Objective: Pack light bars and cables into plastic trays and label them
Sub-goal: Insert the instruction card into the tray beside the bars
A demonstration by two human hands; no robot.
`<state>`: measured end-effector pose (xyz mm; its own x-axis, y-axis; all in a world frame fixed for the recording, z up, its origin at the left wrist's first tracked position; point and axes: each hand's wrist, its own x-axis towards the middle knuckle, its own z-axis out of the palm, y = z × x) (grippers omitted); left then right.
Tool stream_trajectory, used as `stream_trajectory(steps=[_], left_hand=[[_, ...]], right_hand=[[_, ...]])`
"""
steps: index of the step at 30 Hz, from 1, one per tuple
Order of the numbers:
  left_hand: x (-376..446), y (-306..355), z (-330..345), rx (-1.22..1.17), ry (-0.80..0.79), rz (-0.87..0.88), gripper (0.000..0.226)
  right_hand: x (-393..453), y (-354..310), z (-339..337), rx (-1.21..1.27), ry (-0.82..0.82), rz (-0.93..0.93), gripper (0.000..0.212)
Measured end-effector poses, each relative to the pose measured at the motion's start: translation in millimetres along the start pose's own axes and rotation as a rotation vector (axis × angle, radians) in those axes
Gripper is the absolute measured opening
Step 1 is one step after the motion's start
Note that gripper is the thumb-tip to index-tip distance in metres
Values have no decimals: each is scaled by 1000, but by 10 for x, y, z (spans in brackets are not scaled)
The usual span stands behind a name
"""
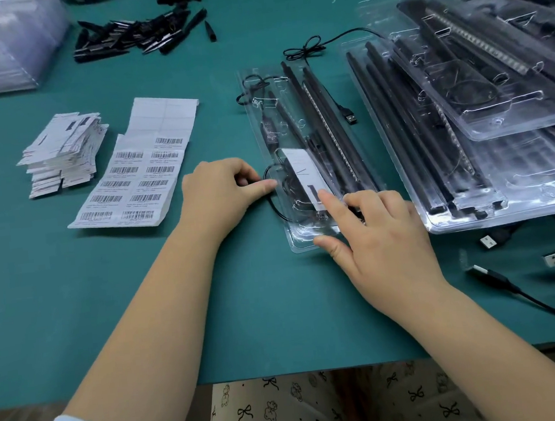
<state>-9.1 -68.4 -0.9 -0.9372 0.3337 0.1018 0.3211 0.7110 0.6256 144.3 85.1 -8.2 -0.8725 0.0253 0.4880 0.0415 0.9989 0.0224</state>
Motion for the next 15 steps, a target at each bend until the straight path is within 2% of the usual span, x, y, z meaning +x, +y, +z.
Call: stream_trajectory(steps=[3, 8, 12, 15], left_hand=[[-32, 79, 41, 24, -2, -48, 14], [-48, 41, -66, -127, -207, -8, 4], [-53, 31, -43, -252, -130, 19, 20], [-48, 50, 39, -201, -76, -4, 24]], right_hand=[[13, 7, 1, 8, 13, -8, 53], [17, 12, 1, 30, 17, -8, 52], [18, 12, 5, 50, 19, -10, 52], [9, 13, 11, 47, 34, -12, 52]])
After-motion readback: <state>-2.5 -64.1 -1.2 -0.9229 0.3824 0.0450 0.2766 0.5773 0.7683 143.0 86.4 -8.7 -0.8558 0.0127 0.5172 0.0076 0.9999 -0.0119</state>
